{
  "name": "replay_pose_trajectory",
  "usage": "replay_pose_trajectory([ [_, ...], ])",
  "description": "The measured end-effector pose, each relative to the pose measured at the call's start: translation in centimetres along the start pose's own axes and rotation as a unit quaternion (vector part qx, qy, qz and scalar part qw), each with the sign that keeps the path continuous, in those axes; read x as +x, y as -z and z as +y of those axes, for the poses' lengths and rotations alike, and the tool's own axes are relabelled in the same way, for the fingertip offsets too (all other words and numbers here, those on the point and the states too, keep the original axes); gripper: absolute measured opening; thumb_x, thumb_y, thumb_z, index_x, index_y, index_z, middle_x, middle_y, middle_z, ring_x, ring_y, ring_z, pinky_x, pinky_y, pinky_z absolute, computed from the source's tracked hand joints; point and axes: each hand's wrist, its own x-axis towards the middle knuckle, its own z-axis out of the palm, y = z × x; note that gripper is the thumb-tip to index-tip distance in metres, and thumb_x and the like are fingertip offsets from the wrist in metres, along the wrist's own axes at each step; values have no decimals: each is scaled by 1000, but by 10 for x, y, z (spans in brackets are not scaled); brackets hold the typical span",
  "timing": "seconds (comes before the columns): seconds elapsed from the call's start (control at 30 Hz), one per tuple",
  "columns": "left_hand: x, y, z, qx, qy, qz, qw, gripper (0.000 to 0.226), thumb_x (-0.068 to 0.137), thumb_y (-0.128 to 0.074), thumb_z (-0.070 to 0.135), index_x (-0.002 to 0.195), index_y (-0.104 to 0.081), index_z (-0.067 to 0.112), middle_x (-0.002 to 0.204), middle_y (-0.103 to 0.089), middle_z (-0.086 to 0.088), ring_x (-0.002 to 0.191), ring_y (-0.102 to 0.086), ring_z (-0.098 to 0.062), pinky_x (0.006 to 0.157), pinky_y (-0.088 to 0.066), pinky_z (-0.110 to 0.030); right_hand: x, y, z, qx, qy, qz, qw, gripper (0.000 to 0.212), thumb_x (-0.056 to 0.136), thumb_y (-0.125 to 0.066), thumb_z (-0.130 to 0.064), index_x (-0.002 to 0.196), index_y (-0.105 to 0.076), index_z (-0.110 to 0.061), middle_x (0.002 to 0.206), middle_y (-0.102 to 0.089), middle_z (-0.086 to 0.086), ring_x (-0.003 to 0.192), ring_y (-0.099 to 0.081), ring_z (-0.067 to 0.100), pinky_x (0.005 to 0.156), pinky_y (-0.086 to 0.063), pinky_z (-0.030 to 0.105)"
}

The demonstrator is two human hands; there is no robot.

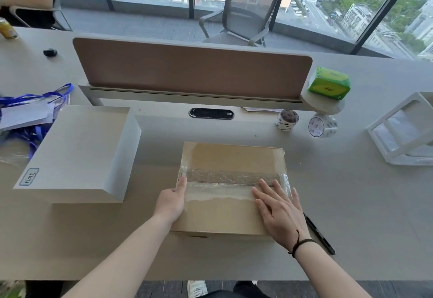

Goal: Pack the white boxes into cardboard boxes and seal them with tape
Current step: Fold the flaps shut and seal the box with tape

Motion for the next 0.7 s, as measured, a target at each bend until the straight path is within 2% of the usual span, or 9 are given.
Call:
replay_pose_trajectory([
  [0.07, 0, 1, 0, -14, 11, -15, 1000, 57, 93, -43, 71, 73, -42, 17, 76, -44, -3, 72, -42, -21, 69, -31, -33, 1, 2, 2, 18, 3, 2, 1000, 48, 99, -28, -60, 145, -36, -53, 154, -6, -36, 152, 0, 1, 124, 8, 41],
  [0.13, -1, 2, -4, -47, 39, -48, 997, 66, 90, -43, 77, 111, -64, 17, 112, -61, -3, 105, -56, -23, 93, -41, -35, 1, 3, 8, 81, -17, 40, 996, 49, 98, -52, -45, 146, -40, -45, 158, -14, -28, 152, -7, 2, 125, -1, 40],
  [0.23, -13, 4, -6, -88, 88, -81, 989, 85, 83, -45, 84, 147, -50, 27, 148, -51, 0, 138, -45, -27, 116, -33, -46, -4, 4, 22, 213, -117, 130, 961, 72, 90, -70, -30, 152, -34, -29, 163, -23, -9, 152, -19, 10, 123, -20, 42],
  [0.3, -17, 3, -10, -110, 118, -108, 981, 78, 77, -48, 88, 133, -57, 36, 134, -60, 1, 126, -53, -30, 108, -40, -55, -6, 7, 27, 298, -198, 117, 927, 78, 89, -73, -33, 154, -32, -22, 162, -26, -2, 150, -23, 15, 120, -28, 41],
  [0.37, -20, 4, -14, -134, 133, -115, 975, 71, 75, -52, 88, 124, -61, 38, 125, -63, 1, 121, -57, -32, 105, -43, -58, -8, 6, 27, 392, -269, 47, 879, 59, 92, -67, -40, 144, -45, -22, 143, -50, -4, 131, -50, 20, 105, -45, 37],
  [0.43, -22, 4, -17, -151, 133, -110, 973, 70, 73, -56, 87, 124, -63, 40, 125, -66, 1, 116, -61, -30, 97, -51, -54, -11, 8, 21, 475, -326, -45, 816, 41, 94, -60, -51, 122, -58, -22, 114, -65, -1, 101, -65, 22, 83, -57, 40],
  [0.5, -25, 3, -19, -174, 126, -108, 971, 62, 78, -59, 81, 127, -62, 44, 127, -66, 2, 112, -65, -27, 81, -60, -47, -12, 10, 20, 523, -343, -75, 776, 38, 90, -63, -54, 115, -60, -26, 110, -68, 5, 98, -67, 28, 78, -61, 52],
  [0.6, -32, 0, -19, -198, 98, -100, 970, 30, 93, -62, 56, 120, -62, 41, 118, -69, 1, 101, -68, -24, 70, -61, -41, -11, 11, 23, 563, -333, -72, 753, 32, 88, -72, -44, 112, -62, -25, 110, -69, 7, 101, -67, 31, 80, -58, 61],
  [0.7, -38, -3, -19, -190, 76, -90, 975, 29, 92, -69, 42, 119, -65, 32, 112, -72, -4, 94, -69, -24, 65, -60, -39, -12, 7, 30, 569, -304, -84, 759, 37, 83, -77, -37, 116, -64, -27, 110, -73, 5, 102, -68, 29, 80, -58, 63],
])
